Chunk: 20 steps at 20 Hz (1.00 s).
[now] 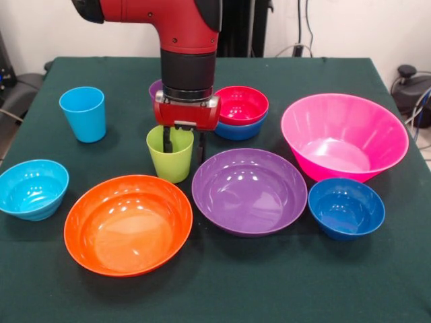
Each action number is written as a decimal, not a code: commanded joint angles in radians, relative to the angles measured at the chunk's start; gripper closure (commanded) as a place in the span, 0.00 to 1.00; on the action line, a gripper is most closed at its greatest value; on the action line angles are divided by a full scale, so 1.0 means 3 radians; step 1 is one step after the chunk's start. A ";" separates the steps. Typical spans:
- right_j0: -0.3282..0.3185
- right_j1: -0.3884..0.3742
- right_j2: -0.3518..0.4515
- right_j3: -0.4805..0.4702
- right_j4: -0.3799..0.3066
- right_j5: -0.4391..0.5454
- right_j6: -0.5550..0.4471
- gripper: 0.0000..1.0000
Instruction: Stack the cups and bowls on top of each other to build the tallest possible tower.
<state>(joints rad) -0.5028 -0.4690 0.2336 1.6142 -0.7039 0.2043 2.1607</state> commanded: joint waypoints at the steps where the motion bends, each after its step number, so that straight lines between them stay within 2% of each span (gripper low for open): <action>1: 0.0142 0.0119 -0.0032 -0.0228 -0.0064 -0.0170 0.0152 0.00; 20: 0.0189 0.0045 -0.0074 -0.0203 -0.0012 -0.0142 0.0133 0.00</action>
<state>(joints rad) -0.4776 -0.4597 0.1890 1.6130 -0.7037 0.2043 2.1607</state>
